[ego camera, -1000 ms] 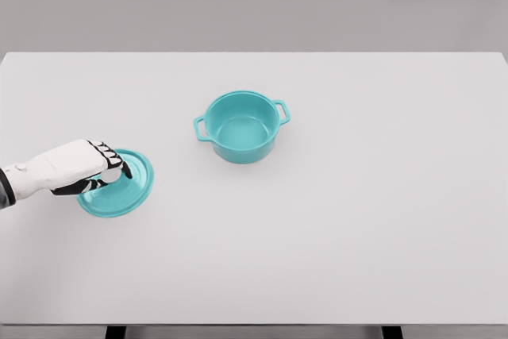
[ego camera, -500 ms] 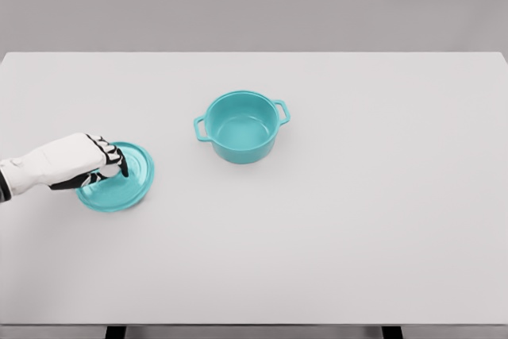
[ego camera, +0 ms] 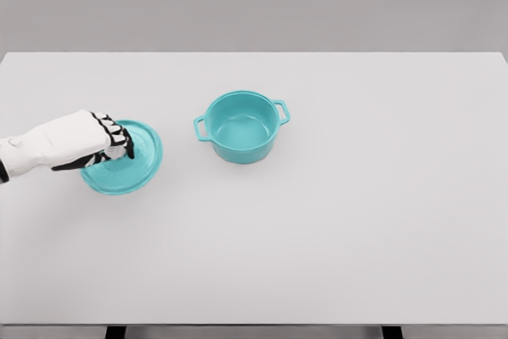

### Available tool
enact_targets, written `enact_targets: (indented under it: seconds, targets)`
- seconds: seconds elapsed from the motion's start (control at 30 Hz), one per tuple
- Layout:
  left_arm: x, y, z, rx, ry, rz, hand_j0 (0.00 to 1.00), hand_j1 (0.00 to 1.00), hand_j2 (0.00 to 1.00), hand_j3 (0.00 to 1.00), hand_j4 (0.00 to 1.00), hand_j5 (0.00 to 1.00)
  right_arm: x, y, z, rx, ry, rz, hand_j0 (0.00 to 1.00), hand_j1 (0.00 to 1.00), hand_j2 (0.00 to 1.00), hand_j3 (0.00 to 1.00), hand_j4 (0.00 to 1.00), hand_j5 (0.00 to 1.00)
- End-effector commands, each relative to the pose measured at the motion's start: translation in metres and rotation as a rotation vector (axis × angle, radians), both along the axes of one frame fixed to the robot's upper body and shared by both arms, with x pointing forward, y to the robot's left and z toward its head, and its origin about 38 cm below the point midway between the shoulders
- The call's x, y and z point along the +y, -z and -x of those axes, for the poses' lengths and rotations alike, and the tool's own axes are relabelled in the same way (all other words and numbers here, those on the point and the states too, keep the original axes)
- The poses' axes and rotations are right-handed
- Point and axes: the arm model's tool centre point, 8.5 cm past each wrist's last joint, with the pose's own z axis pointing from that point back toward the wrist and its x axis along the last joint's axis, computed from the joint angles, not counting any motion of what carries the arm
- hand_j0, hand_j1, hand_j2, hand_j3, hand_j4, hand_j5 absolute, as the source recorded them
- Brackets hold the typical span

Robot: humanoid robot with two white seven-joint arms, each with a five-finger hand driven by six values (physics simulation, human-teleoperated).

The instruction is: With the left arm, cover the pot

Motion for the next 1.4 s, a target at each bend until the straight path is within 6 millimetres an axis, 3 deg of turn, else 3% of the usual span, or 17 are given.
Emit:
enact_targets:
  seconds: [0.0, 0.57, 1.37]
  targets:
    - [-0.004, -0.003, 0.002, -0.007, 0.013, 0.005, 0.52, 0.52, 0.52, 0.52, 0.52, 0.52, 0.0, 0.0, 0.0, 0.0, -0.001, 0.0, 1.0, 1.0, 1.0, 1.0, 1.0, 1.0]
    - [-0.023, -0.024, -0.002, -0.068, 0.063, 0.029, 0.51, 0.51, 0.51, 0.51, 0.51, 0.51, 0.0, 0.0, 0.0, 0.0, -0.001, 0.0, 1.0, 1.0, 1.0, 1.0, 1.0, 1.0]
    - [-0.078, -0.033, -0.017, -0.116, 0.165, 0.12, 0.49, 0.49, 0.49, 0.49, 0.49, 0.49, 0.0, 0.0, 0.0, 0.0, -0.001, 0.0, 1.0, 1.0, 1.0, 1.0, 1.0, 1.0]
